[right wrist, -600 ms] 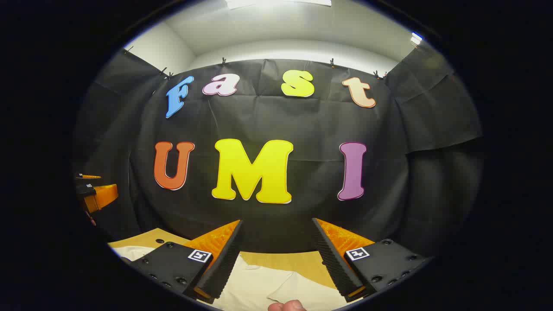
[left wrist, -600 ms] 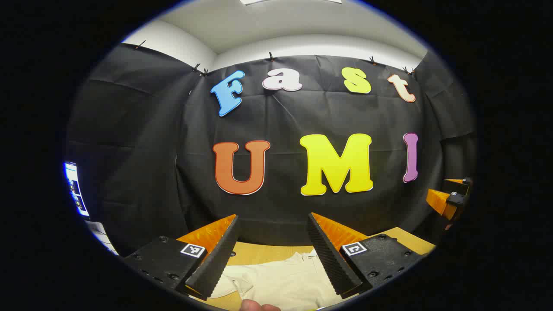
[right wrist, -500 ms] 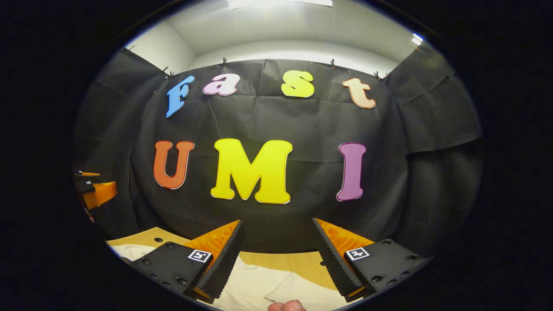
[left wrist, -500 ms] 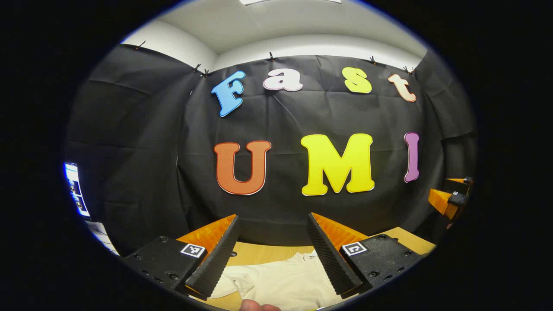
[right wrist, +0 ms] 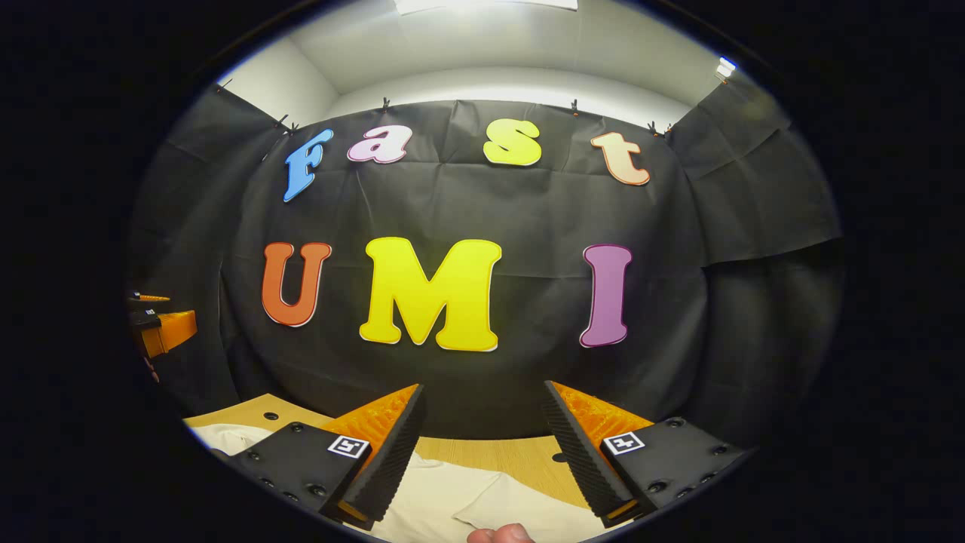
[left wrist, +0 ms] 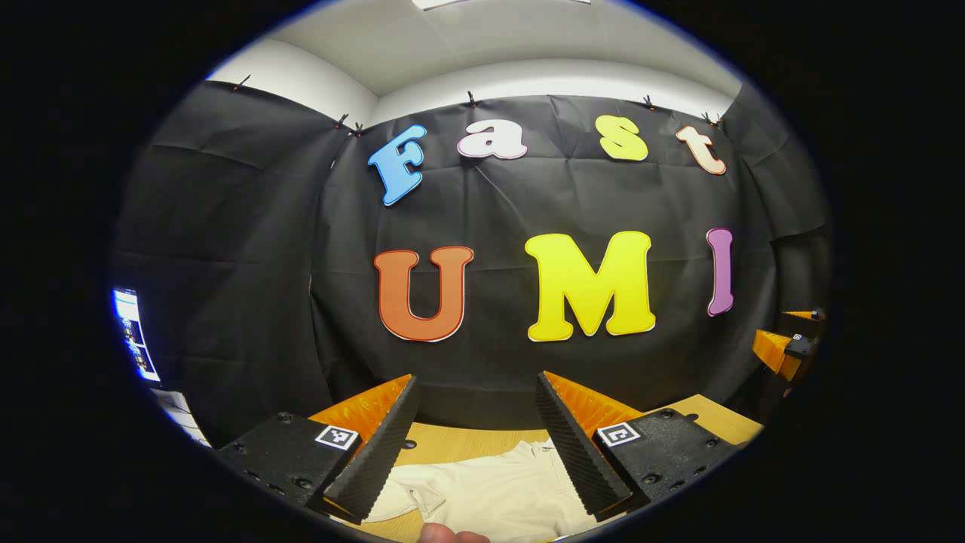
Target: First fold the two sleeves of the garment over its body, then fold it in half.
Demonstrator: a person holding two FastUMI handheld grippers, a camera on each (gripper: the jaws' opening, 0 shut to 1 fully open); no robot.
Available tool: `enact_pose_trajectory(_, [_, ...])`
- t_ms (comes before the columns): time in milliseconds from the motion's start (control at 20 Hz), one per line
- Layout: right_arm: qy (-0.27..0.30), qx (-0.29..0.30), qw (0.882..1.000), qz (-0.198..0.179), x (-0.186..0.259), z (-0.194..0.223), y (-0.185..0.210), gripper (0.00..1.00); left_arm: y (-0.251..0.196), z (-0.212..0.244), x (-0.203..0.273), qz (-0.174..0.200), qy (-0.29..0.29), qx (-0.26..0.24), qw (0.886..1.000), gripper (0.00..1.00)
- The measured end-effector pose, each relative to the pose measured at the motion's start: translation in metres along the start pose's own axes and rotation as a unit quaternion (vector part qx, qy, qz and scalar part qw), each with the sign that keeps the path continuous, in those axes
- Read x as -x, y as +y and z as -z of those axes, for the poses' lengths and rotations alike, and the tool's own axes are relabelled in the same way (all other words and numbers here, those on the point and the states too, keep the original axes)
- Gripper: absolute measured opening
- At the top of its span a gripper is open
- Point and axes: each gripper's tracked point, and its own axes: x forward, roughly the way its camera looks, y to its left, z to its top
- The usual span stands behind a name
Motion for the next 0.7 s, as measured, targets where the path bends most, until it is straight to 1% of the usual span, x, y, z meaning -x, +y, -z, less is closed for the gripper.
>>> enact_pose_trajectory(500, [0.01, -0.003, 1.0, 0.002, -0.004, 0.011, -0.009, 0.96, -0.009, 0.002, -0.007, 0.007, 0.002, -0.005, 1.0, 0.99])
enact_pose_trajectory(600, [0.018, -0.001, 1.0, 0.004, -0.004, 0.016, -0.017, 0.96, -0.011, 0.007, -0.007, 0.01, 0.006, -0.002, 1.0, 0.99])
enact_pose_trajectory(700, [0.032, -0.003, 0.999, 0.015, -0.001, 0.025, -0.032, 0.96, -0.015, 0.01, -0.006, 0.013, 0.01, 0.0, 1.0, 0.99])
